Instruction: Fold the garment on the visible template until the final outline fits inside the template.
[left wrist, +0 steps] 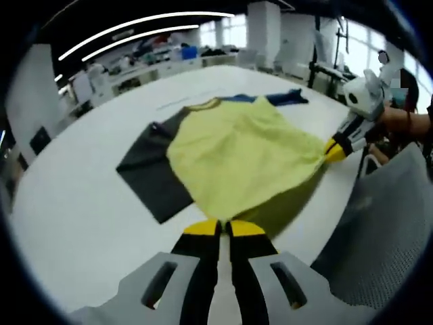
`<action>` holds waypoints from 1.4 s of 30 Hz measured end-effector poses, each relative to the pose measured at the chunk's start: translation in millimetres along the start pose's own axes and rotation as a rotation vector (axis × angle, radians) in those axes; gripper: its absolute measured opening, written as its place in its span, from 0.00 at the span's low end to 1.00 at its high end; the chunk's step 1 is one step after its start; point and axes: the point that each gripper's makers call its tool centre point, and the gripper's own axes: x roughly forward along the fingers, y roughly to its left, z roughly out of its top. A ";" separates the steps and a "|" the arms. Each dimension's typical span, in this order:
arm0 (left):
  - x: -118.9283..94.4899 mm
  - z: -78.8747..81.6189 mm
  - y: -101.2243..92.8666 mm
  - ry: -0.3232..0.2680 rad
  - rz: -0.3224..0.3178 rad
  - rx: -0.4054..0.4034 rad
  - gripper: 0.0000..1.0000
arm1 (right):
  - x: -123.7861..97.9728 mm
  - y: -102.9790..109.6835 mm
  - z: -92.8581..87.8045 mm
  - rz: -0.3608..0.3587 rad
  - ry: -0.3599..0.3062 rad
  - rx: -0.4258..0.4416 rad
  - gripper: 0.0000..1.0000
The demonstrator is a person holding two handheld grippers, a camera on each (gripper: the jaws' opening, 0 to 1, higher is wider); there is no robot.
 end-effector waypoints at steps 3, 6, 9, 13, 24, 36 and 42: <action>-0.4 -0.8 1.5 -0.003 0.007 -0.007 0.01 | -0.5 -1.7 0.7 -0.011 -0.017 0.052 0.01; -0.9 -1.5 2.4 0.000 0.014 -0.003 0.01 | -12.5 -5.6 10.2 -0.028 -0.062 0.108 0.11; -1.5 -0.4 3.0 -0.003 0.017 -0.003 0.01 | -32.5 -15.9 20.0 -0.062 -0.115 0.135 0.16; -1.6 0.7 2.8 -0.009 0.019 -0.012 0.01 | -56.5 -41.5 14.9 -0.160 -0.111 0.139 0.16; -2.1 0.3 0.5 -0.007 0.020 -0.018 0.01 | -55.3 -68.6 -26.7 -0.271 -0.005 0.162 0.14; -2.4 -1.6 0.5 0.008 0.026 0.005 0.01 | -29.1 -50.0 -4.0 -0.194 -0.075 0.193 0.12; -2.4 -1.6 1.5 0.007 0.026 0.001 0.01 | -15.7 -50.9 3.3 -0.194 -0.055 0.200 0.12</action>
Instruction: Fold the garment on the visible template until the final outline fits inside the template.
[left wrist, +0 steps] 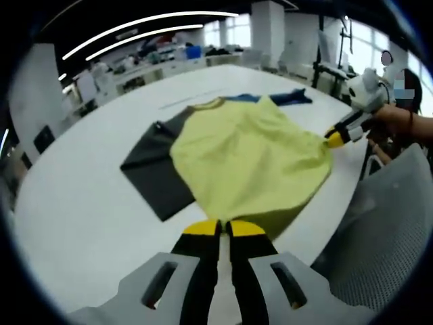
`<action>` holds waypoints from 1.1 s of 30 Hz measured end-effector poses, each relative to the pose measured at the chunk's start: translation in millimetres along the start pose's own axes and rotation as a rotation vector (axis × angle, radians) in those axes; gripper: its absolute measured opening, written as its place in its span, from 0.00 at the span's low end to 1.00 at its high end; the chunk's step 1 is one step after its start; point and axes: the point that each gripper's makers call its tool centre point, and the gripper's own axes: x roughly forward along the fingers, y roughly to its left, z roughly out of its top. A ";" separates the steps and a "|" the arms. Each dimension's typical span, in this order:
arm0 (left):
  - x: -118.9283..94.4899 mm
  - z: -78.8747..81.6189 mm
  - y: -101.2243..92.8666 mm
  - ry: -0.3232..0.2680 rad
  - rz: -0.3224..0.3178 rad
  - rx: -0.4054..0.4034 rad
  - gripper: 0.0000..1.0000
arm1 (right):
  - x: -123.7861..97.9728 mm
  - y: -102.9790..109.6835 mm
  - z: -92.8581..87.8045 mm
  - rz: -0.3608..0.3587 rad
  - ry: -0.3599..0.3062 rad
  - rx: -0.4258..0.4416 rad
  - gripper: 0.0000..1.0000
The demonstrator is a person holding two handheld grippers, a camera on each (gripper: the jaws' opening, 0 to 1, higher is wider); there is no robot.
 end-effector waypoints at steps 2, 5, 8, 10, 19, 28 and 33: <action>-0.8 1.0 0.9 -0.004 0.002 -0.001 0.01 | 1.3 -1.1 -2.2 -0.020 0.022 -0.022 0.13; -0.9 1.5 2.1 -0.005 0.005 -0.005 0.01 | 3.6 -4.2 -10.5 -0.050 0.069 -0.072 0.13; -0.6 1.1 2.4 -0.003 0.005 -0.003 0.01 | 3.7 -5.4 -10.5 -0.060 0.070 -0.089 0.12; 0.0 0.7 2.3 -0.001 0.004 -0.004 0.01 | 3.8 -4.7 -10.4 -0.066 0.076 -0.098 0.12; 0.3 -0.8 2.5 0.002 0.004 -0.011 0.01 | 5.3 1.6 -12.6 -0.076 0.112 -0.185 0.03; -2.5 0.8 1.9 -0.006 0.005 -0.007 0.01 | -17.6 -25.9 -13.3 -0.147 0.111 -0.110 0.00; -3.8 -2.1 1.6 0.000 0.002 -0.009 0.01 | -45.1 -52.9 -17.5 -0.219 0.095 -0.059 0.00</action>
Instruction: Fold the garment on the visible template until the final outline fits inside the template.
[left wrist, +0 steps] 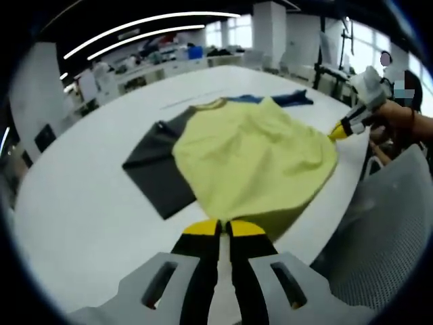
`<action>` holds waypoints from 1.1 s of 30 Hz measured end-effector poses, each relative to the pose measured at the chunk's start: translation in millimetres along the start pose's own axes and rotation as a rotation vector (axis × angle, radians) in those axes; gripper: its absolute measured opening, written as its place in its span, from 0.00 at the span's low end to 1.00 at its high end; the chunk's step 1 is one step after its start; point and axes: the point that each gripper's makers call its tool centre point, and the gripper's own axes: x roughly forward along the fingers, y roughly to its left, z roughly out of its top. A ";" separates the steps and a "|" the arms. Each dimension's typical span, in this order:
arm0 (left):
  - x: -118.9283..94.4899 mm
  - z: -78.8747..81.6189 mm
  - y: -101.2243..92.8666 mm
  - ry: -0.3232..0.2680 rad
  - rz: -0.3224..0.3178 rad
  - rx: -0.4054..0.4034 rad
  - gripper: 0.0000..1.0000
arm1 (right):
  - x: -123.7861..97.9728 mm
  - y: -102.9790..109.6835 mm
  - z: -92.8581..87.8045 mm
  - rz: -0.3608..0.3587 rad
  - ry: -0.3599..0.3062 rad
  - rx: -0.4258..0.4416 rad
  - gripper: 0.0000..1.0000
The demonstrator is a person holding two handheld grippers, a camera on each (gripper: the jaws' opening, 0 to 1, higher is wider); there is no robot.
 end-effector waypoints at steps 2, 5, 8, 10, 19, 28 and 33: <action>-0.3 -1.0 -1.2 0.002 -0.005 -0.002 0.01 | -6.9 -5.6 -2.3 -0.007 -0.011 0.040 0.00; -1.1 -1.7 -3.9 0.004 -0.013 0.005 0.01 | -16.1 -10.4 -3.5 -0.013 -0.032 0.091 0.00; -2.1 -2.0 -7.6 0.002 -0.027 0.007 0.01 | -27.5 -15.1 -1.7 -0.030 -0.058 0.128 0.00; -2.4 -2.4 -11.0 0.003 -0.040 0.007 0.01 | -34.0 -17.7 -2.4 -0.054 -0.063 0.114 0.00; -3.7 -12.5 -23.5 0.059 -0.076 0.086 0.01 | -43.0 -12.7 -14.1 -0.062 -0.052 0.161 0.00; -3.0 -22.3 -29.6 0.101 -0.093 0.100 0.01 | -38.7 -7.9 -32.8 -0.091 -0.009 0.140 0.00; 0.4 -32.3 -29.7 0.138 -0.097 0.104 0.01 | -26.4 -3.1 -50.9 -0.075 0.031 0.173 0.00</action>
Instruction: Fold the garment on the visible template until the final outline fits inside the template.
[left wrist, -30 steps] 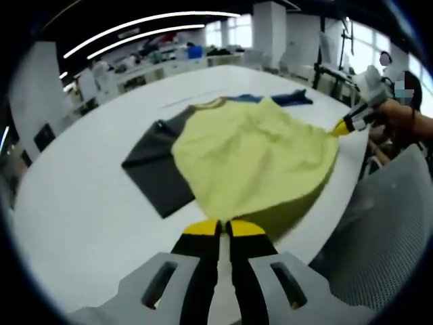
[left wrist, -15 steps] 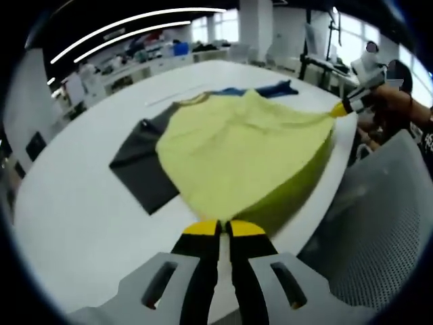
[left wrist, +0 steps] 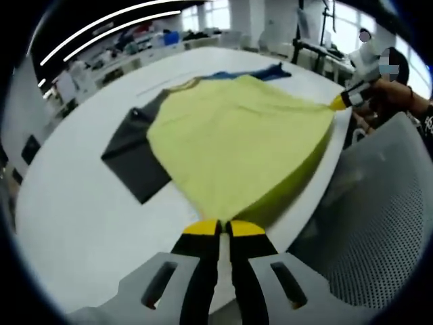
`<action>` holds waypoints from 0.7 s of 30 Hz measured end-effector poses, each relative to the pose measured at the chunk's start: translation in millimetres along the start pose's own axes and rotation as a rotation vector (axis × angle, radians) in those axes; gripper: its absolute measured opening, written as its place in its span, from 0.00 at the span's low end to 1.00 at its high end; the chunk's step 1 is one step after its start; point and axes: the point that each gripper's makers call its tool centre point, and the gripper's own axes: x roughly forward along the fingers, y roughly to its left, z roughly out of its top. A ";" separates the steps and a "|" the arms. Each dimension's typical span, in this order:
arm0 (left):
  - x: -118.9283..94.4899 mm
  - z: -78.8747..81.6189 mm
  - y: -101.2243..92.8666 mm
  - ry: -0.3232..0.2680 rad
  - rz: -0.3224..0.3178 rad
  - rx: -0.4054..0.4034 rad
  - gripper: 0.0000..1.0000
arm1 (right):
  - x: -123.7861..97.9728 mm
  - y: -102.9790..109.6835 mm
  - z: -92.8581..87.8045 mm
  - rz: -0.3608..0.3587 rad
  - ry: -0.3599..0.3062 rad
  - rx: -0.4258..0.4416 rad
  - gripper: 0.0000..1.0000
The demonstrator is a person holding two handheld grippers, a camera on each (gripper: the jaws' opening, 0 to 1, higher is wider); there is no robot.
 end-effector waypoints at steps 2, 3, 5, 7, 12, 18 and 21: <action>0.4 -1.9 -0.7 0.008 -0.002 0.004 0.01 | 3.4 0.6 -5.8 0.001 0.011 0.009 0.00; 0.7 -3.4 -1.3 0.013 -0.004 0.004 0.01 | 4.9 0.7 -7.4 0.002 0.013 0.011 0.00; 2.7 -6.6 -1.5 0.021 -0.006 0.001 0.02 | 8.0 0.6 -10.6 0.003 0.022 0.018 0.00; 3.5 -8.5 -2.4 0.027 -0.011 -0.006 0.02 | 8.7 0.3 -10.9 -0.001 0.022 0.019 0.00; 5.2 -10.5 -3.3 0.030 -0.022 -0.049 0.02 | 9.1 -0.4 -9.7 0.002 0.028 0.015 0.00; 7.5 -13.9 -4.7 0.049 -0.034 -0.043 0.02 | 8.9 0.1 -10.1 0.014 0.044 0.019 0.00; 7.9 -14.0 -4.1 0.034 -0.049 -0.128 0.02 | 8.5 0.8 -10.9 0.017 0.054 0.024 0.00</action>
